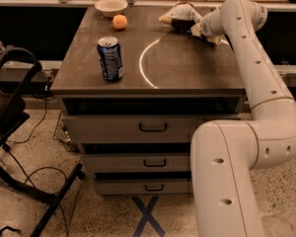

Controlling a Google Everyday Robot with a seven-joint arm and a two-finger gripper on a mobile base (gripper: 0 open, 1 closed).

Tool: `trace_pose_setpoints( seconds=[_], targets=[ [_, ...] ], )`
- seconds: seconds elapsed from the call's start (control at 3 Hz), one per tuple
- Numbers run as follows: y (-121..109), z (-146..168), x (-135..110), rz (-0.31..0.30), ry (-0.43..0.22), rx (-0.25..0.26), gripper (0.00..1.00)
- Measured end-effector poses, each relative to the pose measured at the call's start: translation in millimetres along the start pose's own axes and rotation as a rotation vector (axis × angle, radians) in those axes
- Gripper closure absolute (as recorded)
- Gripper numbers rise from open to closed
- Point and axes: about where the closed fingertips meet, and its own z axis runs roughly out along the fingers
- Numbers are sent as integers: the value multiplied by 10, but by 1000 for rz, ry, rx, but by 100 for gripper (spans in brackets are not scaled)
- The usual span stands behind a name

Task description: Move brown chip bag near pepsi can

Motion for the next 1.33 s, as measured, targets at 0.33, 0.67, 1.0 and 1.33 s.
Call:
trace_pose_setpoints(
  seconds=[0.33,0.67,1.0,1.33],
  targets=[
    [1,-4,-2,0,0,0,100],
    [1,-4,-3,0,0,0,100],
    [1,-5,-4,0,0,0,100],
    [1,-5,-4,0,0,0,100]
  ],
)
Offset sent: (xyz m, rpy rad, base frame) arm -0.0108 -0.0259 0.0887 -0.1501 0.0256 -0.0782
